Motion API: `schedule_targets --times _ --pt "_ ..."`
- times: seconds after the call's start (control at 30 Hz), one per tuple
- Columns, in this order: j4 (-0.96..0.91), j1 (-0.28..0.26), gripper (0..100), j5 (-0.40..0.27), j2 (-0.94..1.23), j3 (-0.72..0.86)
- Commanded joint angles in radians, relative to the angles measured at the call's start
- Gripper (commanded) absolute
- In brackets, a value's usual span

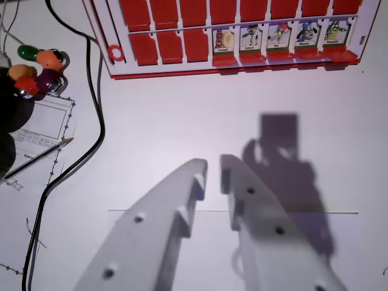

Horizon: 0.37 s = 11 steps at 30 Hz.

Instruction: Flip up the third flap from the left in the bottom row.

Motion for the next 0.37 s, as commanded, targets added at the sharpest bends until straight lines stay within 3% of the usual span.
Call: schedule_targets --times 0.0,0.33 --pt "0.003 0.017 2 -0.018 0.075 -0.003" --pt "-0.061 0.034 2 -0.058 0.147 0.034"
